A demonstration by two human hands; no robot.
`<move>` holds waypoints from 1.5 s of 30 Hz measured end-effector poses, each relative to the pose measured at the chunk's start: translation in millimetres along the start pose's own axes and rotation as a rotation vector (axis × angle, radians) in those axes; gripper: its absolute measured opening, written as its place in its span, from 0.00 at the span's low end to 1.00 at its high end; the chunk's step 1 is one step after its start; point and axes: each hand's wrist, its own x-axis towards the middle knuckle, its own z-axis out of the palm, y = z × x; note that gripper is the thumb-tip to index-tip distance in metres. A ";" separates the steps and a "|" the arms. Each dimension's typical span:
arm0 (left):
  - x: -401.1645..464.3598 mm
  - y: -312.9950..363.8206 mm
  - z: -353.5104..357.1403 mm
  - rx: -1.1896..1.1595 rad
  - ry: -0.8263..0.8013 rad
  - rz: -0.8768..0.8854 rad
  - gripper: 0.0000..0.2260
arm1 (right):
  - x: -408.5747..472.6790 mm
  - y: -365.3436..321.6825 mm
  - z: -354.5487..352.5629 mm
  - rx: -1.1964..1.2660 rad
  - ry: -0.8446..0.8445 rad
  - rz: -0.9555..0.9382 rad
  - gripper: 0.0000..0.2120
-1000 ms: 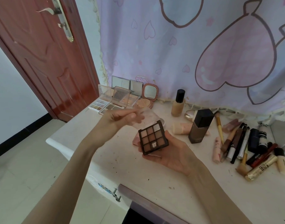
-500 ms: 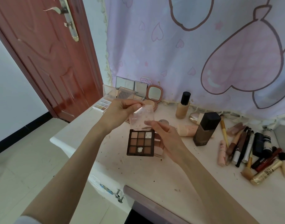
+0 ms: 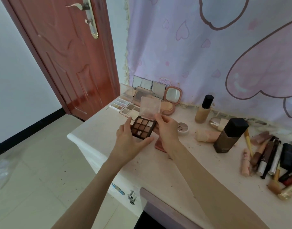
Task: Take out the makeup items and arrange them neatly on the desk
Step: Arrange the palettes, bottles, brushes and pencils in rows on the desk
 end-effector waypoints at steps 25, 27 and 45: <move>83.0 -94.7 -58.7 0.249 0.203 -0.273 0.32 | -25.4 58.7 16.2 -1.510 -0.679 -0.714 0.24; 88.8 -97.0 -57.4 0.277 0.196 -0.269 0.31 | -24.0 58.4 16.2 -1.573 -0.701 -0.695 0.26; 97.1 -101.6 -60.1 0.339 0.216 -0.286 0.36 | -25.8 56.6 16.1 -1.639 -0.734 -0.665 0.29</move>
